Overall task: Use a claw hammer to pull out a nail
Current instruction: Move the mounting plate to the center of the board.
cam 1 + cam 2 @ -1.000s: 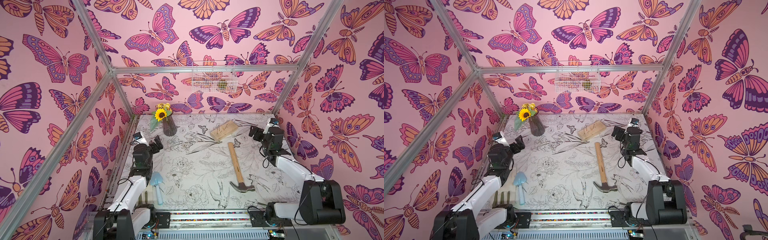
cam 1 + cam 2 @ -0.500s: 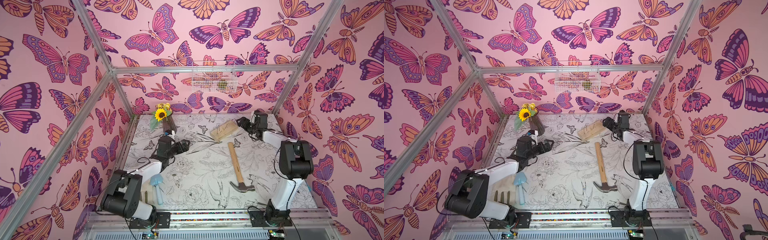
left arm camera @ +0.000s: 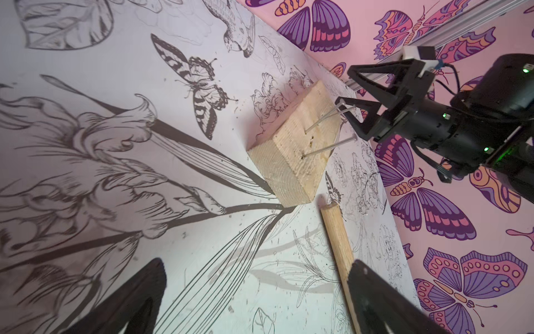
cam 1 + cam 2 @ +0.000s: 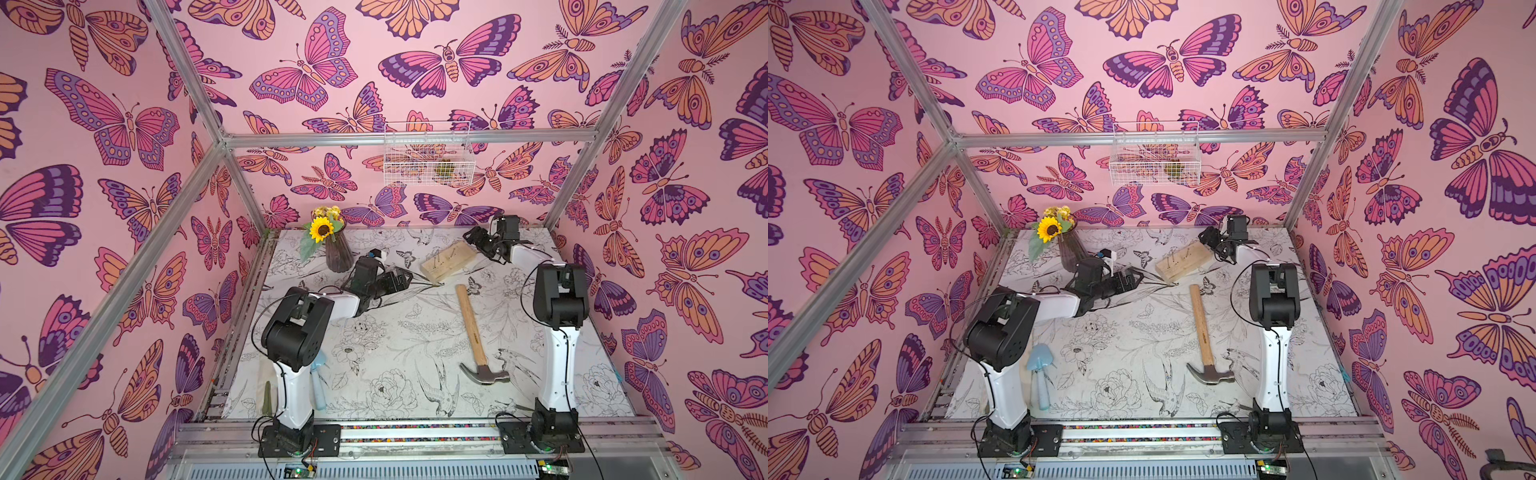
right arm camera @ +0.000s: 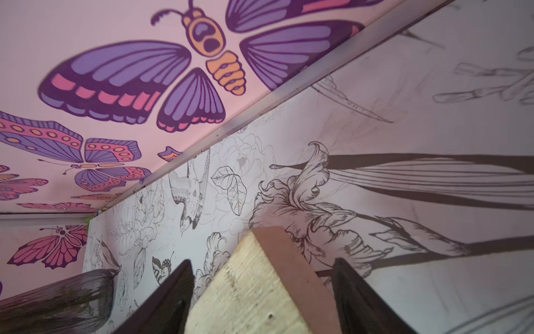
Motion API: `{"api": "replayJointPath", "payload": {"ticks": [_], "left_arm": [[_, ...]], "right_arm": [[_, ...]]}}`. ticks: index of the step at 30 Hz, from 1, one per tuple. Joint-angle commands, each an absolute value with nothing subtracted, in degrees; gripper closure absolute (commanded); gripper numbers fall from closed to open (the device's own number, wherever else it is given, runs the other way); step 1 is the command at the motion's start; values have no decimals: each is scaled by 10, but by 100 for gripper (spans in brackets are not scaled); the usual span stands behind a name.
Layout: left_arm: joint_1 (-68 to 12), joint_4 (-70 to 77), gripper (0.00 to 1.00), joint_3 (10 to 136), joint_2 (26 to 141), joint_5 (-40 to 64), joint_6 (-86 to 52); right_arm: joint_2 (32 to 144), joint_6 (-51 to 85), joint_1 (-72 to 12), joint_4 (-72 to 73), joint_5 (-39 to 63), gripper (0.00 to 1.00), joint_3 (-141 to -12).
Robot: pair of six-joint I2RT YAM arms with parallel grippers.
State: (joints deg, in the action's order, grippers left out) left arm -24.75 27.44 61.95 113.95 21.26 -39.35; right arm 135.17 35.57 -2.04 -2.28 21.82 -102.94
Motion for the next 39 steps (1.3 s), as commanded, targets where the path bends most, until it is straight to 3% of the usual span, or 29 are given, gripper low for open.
{"api": "replayJointPath", "payload": {"ticks": [1, 14, 19, 25, 29, 35, 38, 39], "left_arm": [[-248, 289, 0, 650, 1175, 214, -412], [-237, 333, 0, 660, 1207, 209, -444], [-210, 373, 10, 623, 1206, 219, -471], [-176, 428, 11, 546, 1169, 225, -481], [-140, 431, 14, 522, 1158, 234, -480], [-134, 442, 35, 504, 1158, 260, -483], [-131, 443, 54, 490, 1154, 267, -484], [-130, 444, 56, 485, 1151, 270, -485]], "right_arm": [[1370, 341, -28, -63, 260, 26, -1050], [1368, 239, -62, -162, 306, 27, -1069], [1358, 191, -96, -209, 283, 29, -1067], [1335, 115, -151, -230, 291, 34, -1044], [1312, 96, -184, -233, 245, 33, -1022], [1281, 106, -220, -197, 241, 35, -967], [1258, 115, -239, -176, 234, 40, -932], [1247, 121, -244, -168, 230, 41, -918]]}}
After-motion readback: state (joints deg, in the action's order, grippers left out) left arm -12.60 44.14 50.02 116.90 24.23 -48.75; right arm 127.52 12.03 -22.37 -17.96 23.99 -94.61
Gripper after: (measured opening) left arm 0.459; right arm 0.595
